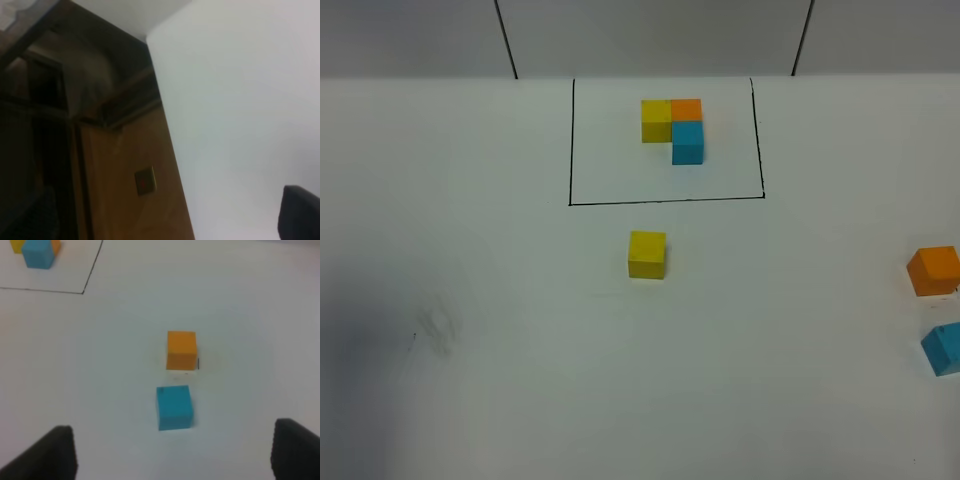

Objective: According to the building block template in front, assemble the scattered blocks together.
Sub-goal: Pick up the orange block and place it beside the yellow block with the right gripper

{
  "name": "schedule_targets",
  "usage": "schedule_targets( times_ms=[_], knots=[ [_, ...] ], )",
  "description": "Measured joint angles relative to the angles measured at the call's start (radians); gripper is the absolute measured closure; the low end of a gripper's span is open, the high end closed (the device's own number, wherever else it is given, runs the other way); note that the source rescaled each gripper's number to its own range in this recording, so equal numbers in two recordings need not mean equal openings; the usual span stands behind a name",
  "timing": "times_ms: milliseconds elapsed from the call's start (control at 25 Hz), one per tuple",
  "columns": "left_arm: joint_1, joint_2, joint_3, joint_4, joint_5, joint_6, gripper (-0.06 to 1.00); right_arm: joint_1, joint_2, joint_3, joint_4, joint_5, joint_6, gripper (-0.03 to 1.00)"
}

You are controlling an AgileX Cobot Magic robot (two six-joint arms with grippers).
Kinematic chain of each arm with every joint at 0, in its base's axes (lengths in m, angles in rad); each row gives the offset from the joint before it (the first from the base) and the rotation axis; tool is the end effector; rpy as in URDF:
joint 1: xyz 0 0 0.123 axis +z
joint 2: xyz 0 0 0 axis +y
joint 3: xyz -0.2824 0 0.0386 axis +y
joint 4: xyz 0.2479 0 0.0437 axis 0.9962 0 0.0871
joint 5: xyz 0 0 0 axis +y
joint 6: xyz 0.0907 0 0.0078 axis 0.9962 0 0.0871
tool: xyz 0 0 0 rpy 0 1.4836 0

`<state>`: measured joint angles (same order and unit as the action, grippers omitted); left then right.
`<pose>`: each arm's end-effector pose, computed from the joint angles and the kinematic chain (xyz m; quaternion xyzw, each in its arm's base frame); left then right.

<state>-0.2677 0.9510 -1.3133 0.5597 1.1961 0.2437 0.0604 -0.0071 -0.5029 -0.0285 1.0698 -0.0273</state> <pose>0.1516 0.0051 0.4537 0.2127 0.8546 0.2714 0.3882 -0.0065 -0.0027 0.2772 -0.0367 0.8521 -0.0056 0.5220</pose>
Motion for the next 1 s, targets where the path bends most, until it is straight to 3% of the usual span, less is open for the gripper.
schedule_targets(
  times_ms=[360,600,720,1000],
  knots=[
    [0.000,-0.535,0.141,-0.041,0.001,-0.024,0.13,0.000,0.000,0.000,0.000,0.000,0.000,0.35],
    [0.000,-0.777,0.161,-0.267,0.002,-0.186,0.16,0.000,0.000,0.000,0.000,0.000,0.000,0.35],
    [0.003,-0.851,0.216,-0.389,0.002,-0.212,0.17,0.000,0.000,0.000,0.000,0.000,0.000,0.35],
    [0.117,-0.959,0.407,-0.454,0.002,-0.185,0.19,0.000,0.000,0.000,0.000,0.000,0.000,0.35]
  ],
)
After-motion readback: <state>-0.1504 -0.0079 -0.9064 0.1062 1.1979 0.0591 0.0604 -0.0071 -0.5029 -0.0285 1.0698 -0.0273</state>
